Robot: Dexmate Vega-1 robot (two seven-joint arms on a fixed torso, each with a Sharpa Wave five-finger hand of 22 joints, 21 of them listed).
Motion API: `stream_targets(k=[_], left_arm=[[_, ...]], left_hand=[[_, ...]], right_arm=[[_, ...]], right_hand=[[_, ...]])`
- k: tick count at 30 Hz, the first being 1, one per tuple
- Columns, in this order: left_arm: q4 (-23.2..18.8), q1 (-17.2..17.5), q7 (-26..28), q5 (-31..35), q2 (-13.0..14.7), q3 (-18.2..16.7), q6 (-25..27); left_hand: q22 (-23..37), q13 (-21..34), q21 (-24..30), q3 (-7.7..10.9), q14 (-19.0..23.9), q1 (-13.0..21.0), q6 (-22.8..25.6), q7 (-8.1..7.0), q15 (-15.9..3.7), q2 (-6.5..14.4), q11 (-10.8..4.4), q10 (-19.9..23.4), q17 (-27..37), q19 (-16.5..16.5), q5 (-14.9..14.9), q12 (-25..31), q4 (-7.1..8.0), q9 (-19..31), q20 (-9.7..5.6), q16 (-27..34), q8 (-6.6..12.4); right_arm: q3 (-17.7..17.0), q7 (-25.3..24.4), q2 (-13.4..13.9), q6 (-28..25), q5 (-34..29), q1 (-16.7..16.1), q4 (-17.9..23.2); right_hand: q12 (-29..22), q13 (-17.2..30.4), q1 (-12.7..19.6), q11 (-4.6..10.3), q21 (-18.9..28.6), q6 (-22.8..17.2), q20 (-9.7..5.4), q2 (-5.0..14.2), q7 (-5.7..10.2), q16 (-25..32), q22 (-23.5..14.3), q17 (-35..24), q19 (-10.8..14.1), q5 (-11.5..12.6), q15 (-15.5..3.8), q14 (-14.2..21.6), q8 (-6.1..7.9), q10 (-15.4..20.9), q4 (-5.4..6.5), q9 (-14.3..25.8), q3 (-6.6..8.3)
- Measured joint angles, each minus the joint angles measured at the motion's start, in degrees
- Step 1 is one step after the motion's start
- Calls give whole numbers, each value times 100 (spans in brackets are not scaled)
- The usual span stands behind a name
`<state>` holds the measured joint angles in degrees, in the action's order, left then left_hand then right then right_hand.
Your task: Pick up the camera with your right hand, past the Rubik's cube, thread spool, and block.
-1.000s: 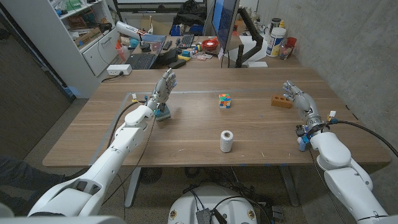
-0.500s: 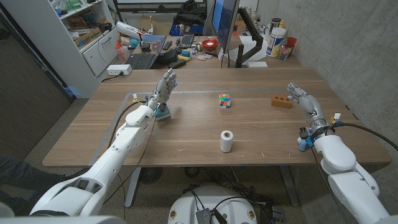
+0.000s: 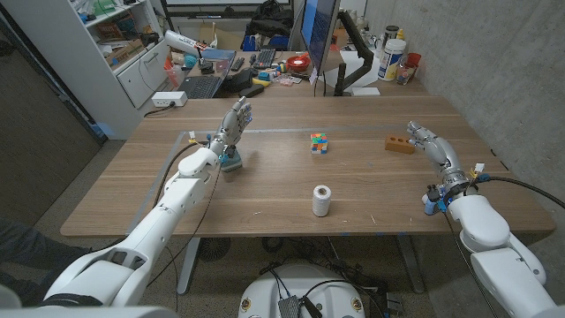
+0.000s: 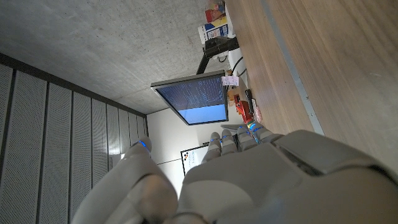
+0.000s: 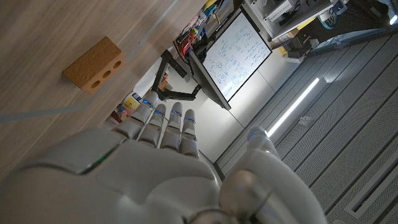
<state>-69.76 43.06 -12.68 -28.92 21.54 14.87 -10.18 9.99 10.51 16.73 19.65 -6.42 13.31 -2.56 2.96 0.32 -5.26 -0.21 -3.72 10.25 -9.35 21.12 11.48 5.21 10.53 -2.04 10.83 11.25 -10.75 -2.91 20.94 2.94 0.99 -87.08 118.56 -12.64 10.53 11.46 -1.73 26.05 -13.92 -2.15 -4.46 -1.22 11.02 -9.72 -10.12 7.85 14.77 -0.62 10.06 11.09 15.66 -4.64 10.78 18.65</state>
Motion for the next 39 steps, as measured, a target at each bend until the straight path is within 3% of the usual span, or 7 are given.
stream_targets(k=[10, 28, 39], left_arm=[[4, -30, -26, 7, 18, 6, 48], [-186, 6, 32, 45, 52, 22, 136], [-181, 7, 26, 46, 27, 54, 137]], left_hand=[[0, 0, -22, -23, 0, 0, 0, 0, 0, 0, 0, 0, 0, 0, 0, 0, -23, 0, 0, 0, 0], [0, 0, -44, -46, 0, 0, 0, 0, 0, 0, 0, 0, 0, 24, 0, 0, 0, 0, 24, 0, 0], [0, 0, -44, -46, 0, 0, 0, 0, 0, 0, 0, 0, 0, 32, 0, 0, 0, 0, 33, 0, 0]], right_arm=[[-57, -4, -2, -55, -222, -133, 127], [-217, -178, -128, -176, -723, -462, 405], [-290, -307, -247, -309, -1079, -676, 616]], right_hand=[[0, 0, 218, 41, -44, -32, 0, -51, 32, 0, 0, 0, 62, 29, -31, 31, 29, 41, -159, 0, 27], [0, 0, 374, 49, -148, -72, 0, -87, 71, 0, 0, -1, 60, 50, -80, 80, 45, 94, -256, 0, 25], [0, 0, 472, 136, -190, -134, -11, -125, 134, 0, 0, -2, 114, 94, -144, 143, 44, 181, -302, 0, 25]])
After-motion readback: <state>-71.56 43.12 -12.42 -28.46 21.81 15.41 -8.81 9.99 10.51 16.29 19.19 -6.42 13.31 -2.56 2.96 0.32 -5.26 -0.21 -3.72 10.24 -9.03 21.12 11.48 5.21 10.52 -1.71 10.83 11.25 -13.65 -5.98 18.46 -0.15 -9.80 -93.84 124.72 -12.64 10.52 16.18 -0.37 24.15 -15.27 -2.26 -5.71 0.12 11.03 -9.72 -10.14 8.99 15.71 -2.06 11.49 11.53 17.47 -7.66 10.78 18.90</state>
